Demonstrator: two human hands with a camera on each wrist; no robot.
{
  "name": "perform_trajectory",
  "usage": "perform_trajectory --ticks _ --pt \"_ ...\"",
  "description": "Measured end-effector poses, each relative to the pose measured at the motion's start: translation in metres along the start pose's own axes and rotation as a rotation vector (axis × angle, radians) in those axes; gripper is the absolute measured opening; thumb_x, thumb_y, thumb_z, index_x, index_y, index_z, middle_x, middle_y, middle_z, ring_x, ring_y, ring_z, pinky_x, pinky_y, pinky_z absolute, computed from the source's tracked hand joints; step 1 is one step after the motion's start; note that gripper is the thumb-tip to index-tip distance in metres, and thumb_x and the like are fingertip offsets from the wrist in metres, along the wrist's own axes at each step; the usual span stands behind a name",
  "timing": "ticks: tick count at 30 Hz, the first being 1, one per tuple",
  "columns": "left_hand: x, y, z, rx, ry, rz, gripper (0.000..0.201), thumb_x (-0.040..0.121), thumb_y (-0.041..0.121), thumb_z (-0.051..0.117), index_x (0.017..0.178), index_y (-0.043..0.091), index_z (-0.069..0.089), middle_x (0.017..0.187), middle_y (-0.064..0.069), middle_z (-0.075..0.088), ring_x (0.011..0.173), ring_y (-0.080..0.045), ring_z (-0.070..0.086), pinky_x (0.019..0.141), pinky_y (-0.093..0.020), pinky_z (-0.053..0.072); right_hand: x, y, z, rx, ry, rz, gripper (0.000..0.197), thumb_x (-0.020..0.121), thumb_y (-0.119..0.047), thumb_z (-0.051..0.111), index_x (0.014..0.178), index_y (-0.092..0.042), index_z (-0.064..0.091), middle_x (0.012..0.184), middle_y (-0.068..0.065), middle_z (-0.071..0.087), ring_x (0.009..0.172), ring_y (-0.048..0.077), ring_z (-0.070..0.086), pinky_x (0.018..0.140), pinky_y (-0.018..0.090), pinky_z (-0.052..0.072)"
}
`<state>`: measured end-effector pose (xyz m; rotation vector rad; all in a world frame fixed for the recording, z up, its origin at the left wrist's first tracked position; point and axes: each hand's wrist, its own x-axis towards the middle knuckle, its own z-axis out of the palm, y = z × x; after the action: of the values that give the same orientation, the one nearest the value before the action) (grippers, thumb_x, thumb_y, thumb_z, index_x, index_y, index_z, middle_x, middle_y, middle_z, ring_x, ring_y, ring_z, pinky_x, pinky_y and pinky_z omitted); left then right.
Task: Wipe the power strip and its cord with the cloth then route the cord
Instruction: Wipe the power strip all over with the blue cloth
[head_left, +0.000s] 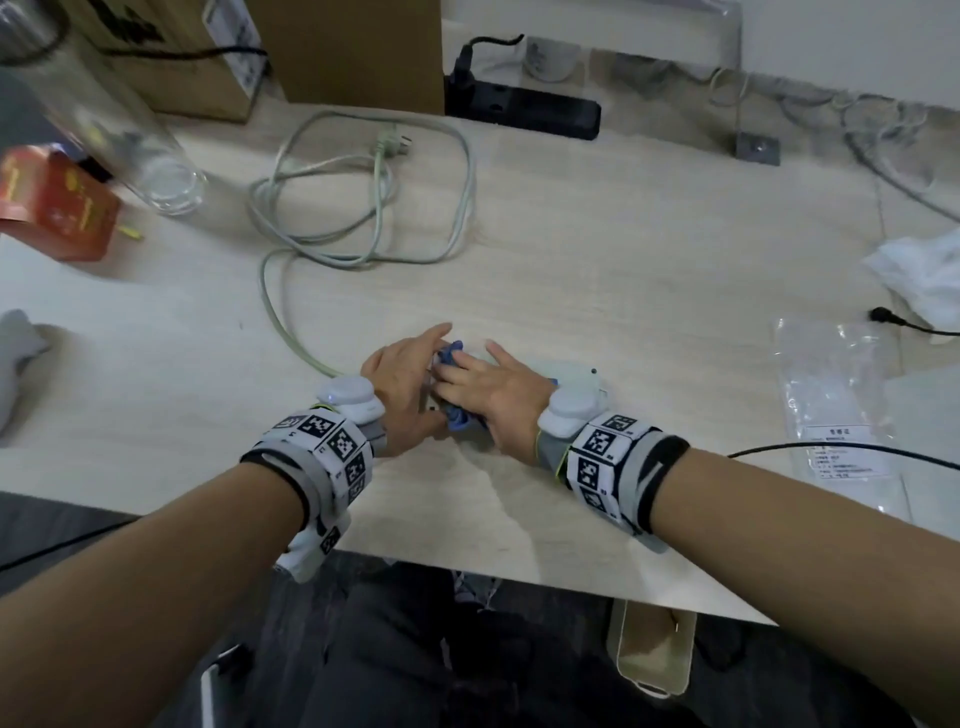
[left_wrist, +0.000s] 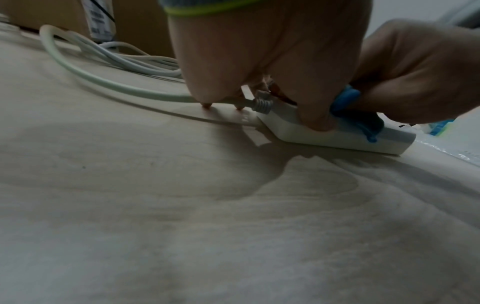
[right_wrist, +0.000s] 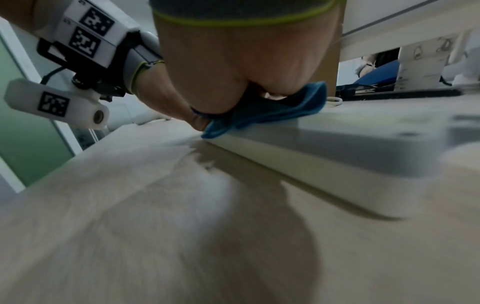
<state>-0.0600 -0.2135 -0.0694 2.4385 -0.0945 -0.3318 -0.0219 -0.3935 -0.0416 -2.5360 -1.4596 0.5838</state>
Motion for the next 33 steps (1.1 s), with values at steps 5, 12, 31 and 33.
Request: perform_trajectory --ticks 5,12,31,33 --pt "-0.002 0.0 -0.004 -0.032 -0.071 0.017 0.105 0.069 0.041 0.078 0.148 0.03 0.011 0.141 0.011 0.043 0.128 -0.016 0.044 0.119 -0.041 0.009 -0.058 0.039 0.004 -0.018 -0.076 0.098 0.067 0.087 -0.011 0.053 0.148 -0.022 0.026 0.157 -0.005 0.019 0.146 0.015 0.007 0.118 0.047 0.003" --pt "-0.001 0.001 -0.006 -0.024 -0.098 -0.005 0.108 0.071 0.041 0.078 0.15 0.027 0.005 0.145 0.012 0.041 0.132 -0.019 0.041 0.12 -0.037 0.001 -0.052 0.013 -0.001 -0.046 -0.065 0.145 0.053 0.102 -0.025 0.028 0.151 -0.018 0.01 0.16 -0.001 0.002 0.146 0.019 -0.007 0.112 0.032 -0.017" --pt "-0.001 0.01 -0.011 -0.009 -0.137 -0.015 0.11 0.074 0.04 0.076 0.151 0.026 0.0 0.149 0.011 0.037 0.14 -0.023 0.03 0.121 -0.038 0.0 -0.106 0.054 0.014 -0.041 -0.1 0.128 0.055 0.098 -0.03 0.019 0.147 -0.026 -0.006 0.155 -0.01 -0.009 0.143 0.014 -0.014 0.116 0.037 -0.008" --pt "0.0 0.011 -0.01 0.01 -0.143 -0.039 0.109 0.074 0.041 0.076 0.151 0.028 -0.002 0.149 0.013 0.035 0.141 -0.027 0.026 0.119 -0.035 0.001 -0.095 0.044 0.011 -0.023 -0.09 0.114 0.056 0.095 -0.035 0.012 0.147 -0.021 -0.002 0.156 -0.007 -0.006 0.144 0.017 -0.012 0.116 0.036 -0.007"
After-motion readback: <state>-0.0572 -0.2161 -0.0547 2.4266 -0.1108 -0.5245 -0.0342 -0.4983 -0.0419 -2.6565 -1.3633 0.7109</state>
